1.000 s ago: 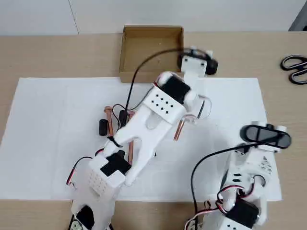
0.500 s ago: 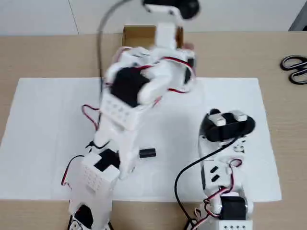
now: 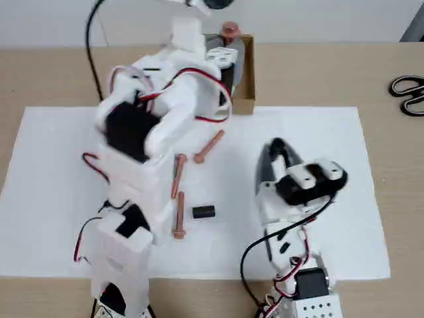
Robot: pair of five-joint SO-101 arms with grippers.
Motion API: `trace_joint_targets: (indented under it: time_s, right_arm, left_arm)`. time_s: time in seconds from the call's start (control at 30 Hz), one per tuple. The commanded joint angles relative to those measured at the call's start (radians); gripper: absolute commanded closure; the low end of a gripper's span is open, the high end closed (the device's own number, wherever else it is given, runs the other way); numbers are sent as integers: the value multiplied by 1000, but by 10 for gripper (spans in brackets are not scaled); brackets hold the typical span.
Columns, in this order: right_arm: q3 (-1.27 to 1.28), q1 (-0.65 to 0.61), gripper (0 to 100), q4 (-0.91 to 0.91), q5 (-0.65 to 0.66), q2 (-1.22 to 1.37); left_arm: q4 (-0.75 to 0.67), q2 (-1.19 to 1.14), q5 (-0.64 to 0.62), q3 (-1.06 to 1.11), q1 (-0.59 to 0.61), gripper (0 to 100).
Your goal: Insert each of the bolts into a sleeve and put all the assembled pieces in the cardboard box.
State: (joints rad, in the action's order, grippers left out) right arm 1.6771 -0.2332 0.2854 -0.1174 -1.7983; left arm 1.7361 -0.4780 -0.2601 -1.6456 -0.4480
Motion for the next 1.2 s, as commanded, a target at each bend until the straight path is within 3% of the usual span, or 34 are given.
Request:
trace_joint_targets:
  time_s: [0.0, 0.23, 0.6, 0.83, 1.17]
  right_arm:
    - [6, -68, 994, -25, -12, -13]
    - [6, -94, 994, -25, -12, -13]
    - [6, -124, 994, -25, 8, -13]
    - [6, -320, 994, -25, 218, -13]
    - [6, -328, 994, -27, 232, -15]
  left_arm:
    - [18, 129, 38, -31, 6, 994]
    - [20, 282, 49, 110, 6, 994]
    - [-8, 747, 68, 891, 0, 994]
    - [-285, 945, 77, 1242, 6, 994]
    - [-684, 1395, 80, 1860, 5, 994]
